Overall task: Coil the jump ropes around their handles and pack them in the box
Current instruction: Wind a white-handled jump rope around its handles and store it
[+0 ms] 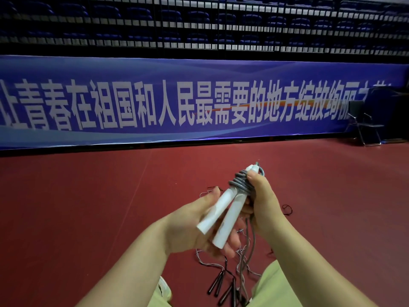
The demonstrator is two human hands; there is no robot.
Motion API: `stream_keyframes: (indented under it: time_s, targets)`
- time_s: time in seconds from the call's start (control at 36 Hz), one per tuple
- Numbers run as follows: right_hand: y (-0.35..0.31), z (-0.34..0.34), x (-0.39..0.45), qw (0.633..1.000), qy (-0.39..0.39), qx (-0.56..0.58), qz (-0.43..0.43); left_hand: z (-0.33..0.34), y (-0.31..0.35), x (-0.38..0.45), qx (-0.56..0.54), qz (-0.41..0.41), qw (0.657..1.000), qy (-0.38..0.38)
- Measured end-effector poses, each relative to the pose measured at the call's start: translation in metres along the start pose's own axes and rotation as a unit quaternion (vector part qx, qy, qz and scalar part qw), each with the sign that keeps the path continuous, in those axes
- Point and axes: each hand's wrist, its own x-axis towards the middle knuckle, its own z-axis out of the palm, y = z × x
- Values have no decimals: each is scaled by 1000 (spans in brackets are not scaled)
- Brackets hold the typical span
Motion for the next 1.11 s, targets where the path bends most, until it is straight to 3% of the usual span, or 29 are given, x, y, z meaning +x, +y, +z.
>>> stream_keyframes:
  time_s: [0.06,0.17,0.36,0.53,0.64,0.75,0.81,1.0,1.11]
  targets:
    - [-3,3,-3,1000,-16,17,-3,2,-3,2,-53,2,999,-4]
    - [-8,5,-1,998,-55,-10,15,9,1,4,-49,16,994,101]
    - [-8,5,5,991,-58,-114,50,9,-2,10,138,42,957,252]
    - [4,4,11,969,-17,-242,39,0,-13,16,325,63,873,357]
    - [9,6,11,969,-8,-242,48,-1,-16,18,438,27,803,403]
    - [9,8,6,968,-10,-236,78,-3,-16,16,530,12,727,436]
    - [10,7,4,962,-29,-254,97,-8,-16,15,555,7,706,441]
    - [5,0,0,946,-129,-260,144,-24,-13,12,584,-31,689,428]
    - [-7,-4,-7,901,-153,-380,139,-30,-12,10,597,-39,670,440]
